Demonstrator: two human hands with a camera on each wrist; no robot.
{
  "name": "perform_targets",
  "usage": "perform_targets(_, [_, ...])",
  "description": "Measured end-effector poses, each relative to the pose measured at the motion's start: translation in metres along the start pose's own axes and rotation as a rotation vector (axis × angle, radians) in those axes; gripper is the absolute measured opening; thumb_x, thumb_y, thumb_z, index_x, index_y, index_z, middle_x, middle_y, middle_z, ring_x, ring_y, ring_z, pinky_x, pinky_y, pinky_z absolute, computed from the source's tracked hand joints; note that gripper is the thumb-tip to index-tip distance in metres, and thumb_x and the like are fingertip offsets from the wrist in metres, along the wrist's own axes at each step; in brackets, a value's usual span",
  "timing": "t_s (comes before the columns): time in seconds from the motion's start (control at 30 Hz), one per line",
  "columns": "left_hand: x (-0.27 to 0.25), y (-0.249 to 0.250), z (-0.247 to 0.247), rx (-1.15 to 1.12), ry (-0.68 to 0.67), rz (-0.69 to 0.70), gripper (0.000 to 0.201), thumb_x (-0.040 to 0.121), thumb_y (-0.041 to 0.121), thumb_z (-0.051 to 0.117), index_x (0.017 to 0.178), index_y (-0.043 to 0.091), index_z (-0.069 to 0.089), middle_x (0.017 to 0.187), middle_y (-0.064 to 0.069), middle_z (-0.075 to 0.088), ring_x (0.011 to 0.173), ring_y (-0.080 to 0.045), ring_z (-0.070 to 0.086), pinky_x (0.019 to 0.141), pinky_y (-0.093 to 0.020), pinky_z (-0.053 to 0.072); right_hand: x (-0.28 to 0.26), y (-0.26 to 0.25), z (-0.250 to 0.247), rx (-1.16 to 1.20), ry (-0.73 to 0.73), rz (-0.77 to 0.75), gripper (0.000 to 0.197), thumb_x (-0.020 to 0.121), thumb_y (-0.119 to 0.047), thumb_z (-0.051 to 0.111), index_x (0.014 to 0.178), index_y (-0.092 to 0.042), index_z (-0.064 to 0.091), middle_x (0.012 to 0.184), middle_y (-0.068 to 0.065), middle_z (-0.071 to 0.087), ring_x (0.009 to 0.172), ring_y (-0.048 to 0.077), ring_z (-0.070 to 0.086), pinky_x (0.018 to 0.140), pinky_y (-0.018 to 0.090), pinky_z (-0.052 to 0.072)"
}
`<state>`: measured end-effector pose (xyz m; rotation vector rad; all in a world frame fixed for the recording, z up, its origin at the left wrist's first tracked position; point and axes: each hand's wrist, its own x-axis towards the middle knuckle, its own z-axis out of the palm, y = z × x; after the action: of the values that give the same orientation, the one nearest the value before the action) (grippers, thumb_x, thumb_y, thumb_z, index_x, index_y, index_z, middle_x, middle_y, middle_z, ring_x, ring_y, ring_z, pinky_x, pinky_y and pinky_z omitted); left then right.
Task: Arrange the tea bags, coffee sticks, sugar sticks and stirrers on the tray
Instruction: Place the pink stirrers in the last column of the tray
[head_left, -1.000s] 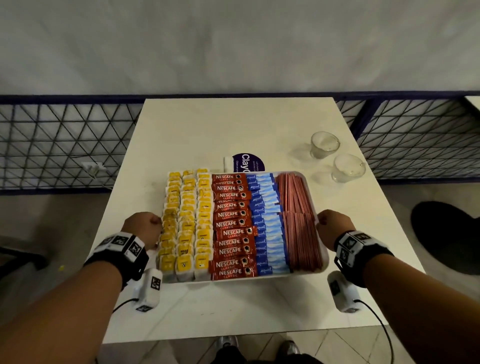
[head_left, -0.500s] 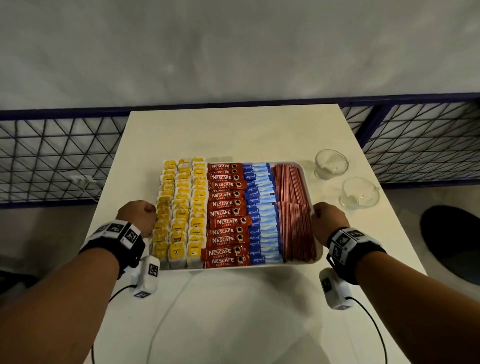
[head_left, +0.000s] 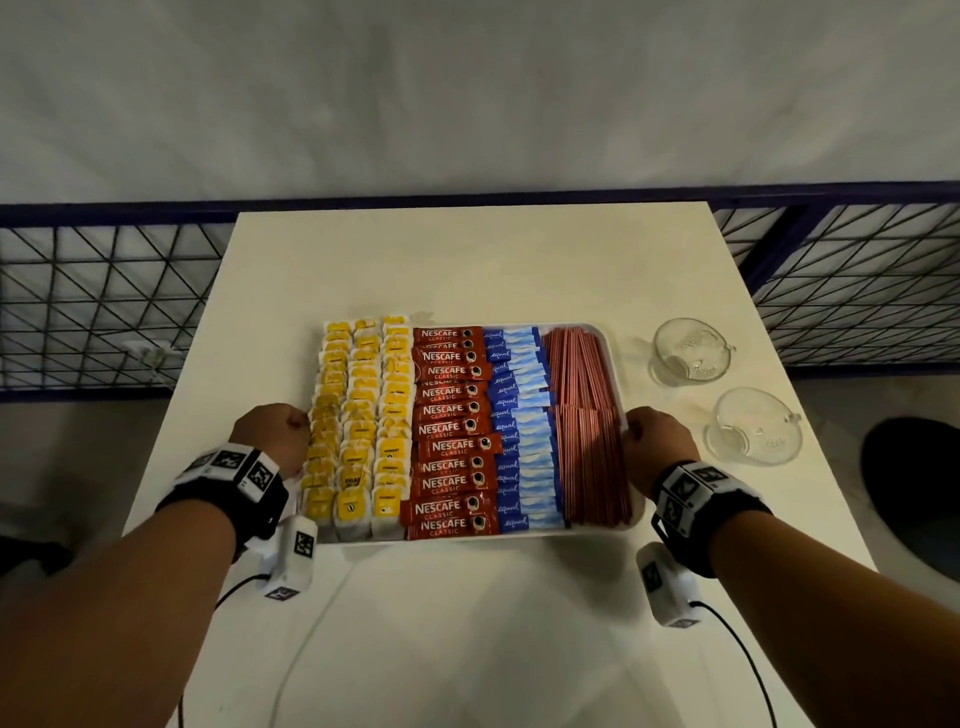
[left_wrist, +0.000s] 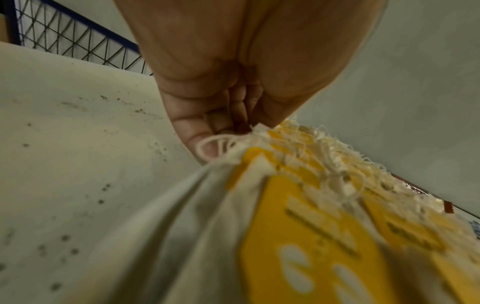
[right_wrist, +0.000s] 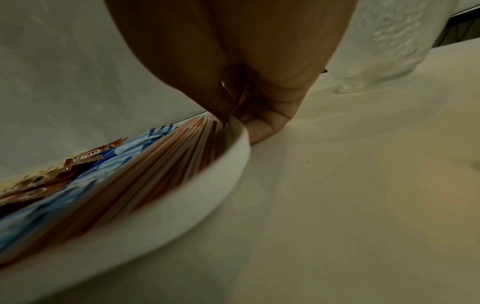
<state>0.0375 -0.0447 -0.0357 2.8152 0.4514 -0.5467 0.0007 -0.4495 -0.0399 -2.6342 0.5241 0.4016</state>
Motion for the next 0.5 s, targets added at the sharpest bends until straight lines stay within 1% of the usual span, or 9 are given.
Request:
perform_targets(0.17, [0.0021, 0.0036, 0.0006, 0.02, 0.006, -0.019, 0.027, 0.094, 0.023, 0.054, 0.108, 0.008, 0.072, 0.115, -0.019, 0.066, 0.106, -0.039, 0.059, 0.089, -0.037, 0.048, 0.0027, -0.001, 0.0002, 0.0, -0.013, 0.01, 0.026, 0.093, -0.013, 0.046, 0.112, -0.008, 0.062, 0.113, 0.017, 0.063, 0.105, 0.034, 0.056, 0.083, 0.03, 0.041])
perform_targets(0.33, [-0.0012, 0.0053, -0.0003, 0.049, 0.012, -0.021, 0.026, 0.094, 0.023, 0.054, 0.106, 0.011, 0.073, 0.115, -0.017, 0.067, 0.106, -0.037, 0.06, 0.087, -0.035, 0.047, 0.0017, -0.0003, 0.0016, 0.008, -0.003, 0.034, 0.026, 0.092, -0.014, 0.047, 0.113, -0.01, 0.061, 0.115, 0.016, 0.062, 0.107, 0.033, 0.055, 0.086, 0.031, 0.041])
perform_targets(0.43, [-0.0025, 0.0069, -0.0021, 0.052, 0.027, -0.03, 0.027, 0.093, 0.025, 0.055, 0.112, 0.014, 0.071, 0.121, -0.015, 0.065, 0.111, -0.036, 0.058, 0.09, -0.034, 0.045, 0.0016, -0.0003, 0.002, 0.027, 0.003, 0.048, 0.026, 0.092, -0.014, 0.047, 0.114, -0.011, 0.061, 0.115, 0.015, 0.062, 0.108, 0.032, 0.055, 0.087, 0.031, 0.041])
perform_targets(0.5, [-0.003, 0.0073, -0.0024, 0.051, 0.015, -0.029, 0.027, 0.093, 0.025, 0.056, 0.114, 0.015, 0.07, 0.123, -0.014, 0.064, 0.113, -0.036, 0.057, 0.091, -0.033, 0.045, 0.0012, -0.0014, 0.0014, 0.03, 0.005, 0.054, 0.027, 0.093, -0.016, 0.047, 0.116, -0.011, 0.06, 0.117, 0.015, 0.061, 0.11, 0.032, 0.054, 0.089, 0.032, 0.041])
